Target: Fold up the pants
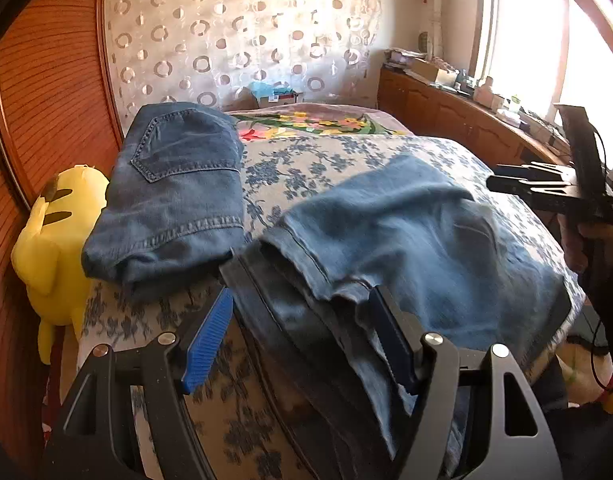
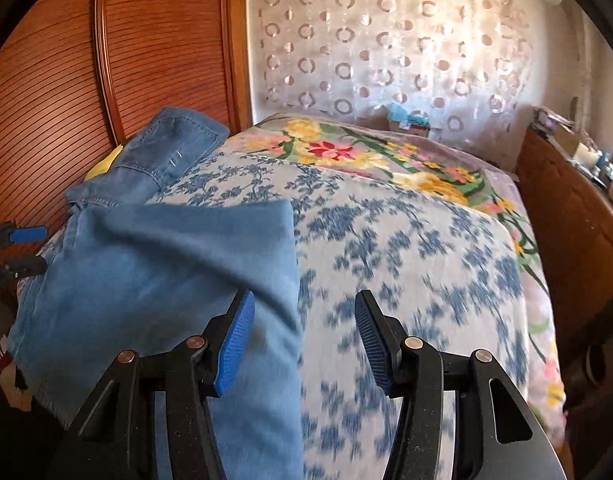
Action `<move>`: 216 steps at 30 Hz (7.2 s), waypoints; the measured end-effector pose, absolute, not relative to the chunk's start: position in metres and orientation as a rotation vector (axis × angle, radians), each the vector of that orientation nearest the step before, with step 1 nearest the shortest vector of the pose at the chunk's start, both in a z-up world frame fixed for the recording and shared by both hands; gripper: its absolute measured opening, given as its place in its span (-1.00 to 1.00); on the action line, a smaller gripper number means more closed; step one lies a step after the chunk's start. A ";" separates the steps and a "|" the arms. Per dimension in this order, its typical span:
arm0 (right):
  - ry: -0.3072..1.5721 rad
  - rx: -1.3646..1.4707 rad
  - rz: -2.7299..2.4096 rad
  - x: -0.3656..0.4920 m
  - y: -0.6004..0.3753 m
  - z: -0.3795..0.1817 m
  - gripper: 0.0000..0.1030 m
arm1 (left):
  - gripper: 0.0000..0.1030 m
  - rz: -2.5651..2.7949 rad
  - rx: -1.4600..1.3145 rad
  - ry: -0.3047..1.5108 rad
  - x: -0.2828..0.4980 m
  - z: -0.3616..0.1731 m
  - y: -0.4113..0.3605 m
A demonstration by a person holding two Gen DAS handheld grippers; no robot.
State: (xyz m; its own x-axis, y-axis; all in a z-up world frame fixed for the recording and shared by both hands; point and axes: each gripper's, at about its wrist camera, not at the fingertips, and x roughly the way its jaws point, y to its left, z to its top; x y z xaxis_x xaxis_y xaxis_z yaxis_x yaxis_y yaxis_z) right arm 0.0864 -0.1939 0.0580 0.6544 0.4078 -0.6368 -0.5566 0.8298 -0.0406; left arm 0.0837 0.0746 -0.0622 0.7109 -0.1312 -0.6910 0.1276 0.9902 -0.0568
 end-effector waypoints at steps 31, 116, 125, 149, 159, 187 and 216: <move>0.662 -0.123 0.880 0.218 -0.152 0.023 -0.80 | -0.58 -0.204 -0.091 0.831 0.133 -0.084 0.088; 0.801 0.084 0.348 0.085 -0.275 -0.012 -0.66 | 0.46 -0.390 0.155 0.803 0.165 -0.095 -0.061; 0.632 0.145 0.414 0.080 -0.283 0.041 -0.83 | 0.46 -0.374 0.064 0.791 0.160 -0.077 -0.038; 0.575 -0.023 0.855 0.074 -0.101 0.056 -0.84 | 0.46 -0.051 -0.077 0.669 0.113 -0.041 0.109; 0.734 -0.081 0.882 0.083 -0.107 0.009 -0.84 | 0.46 -0.123 -0.096 0.650 0.125 -0.036 0.101; 0.668 -0.080 0.672 0.061 -0.229 0.049 -0.25 | 0.46 -0.335 -0.010 0.769 0.182 -0.057 0.017; 0.612 -0.112 0.716 0.179 -0.162 0.052 -0.25 | -0.91 -0.244 -0.050 0.725 0.126 -0.041 0.050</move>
State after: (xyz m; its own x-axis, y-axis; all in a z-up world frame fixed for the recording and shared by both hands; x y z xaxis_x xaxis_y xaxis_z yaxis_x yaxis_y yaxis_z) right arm 0.1793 -0.1623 0.0516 0.5890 0.5812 -0.5616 -0.6449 0.7568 0.1069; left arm 0.1262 0.0499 -0.0410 0.7215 -0.2383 -0.6501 0.2040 0.9704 -0.1294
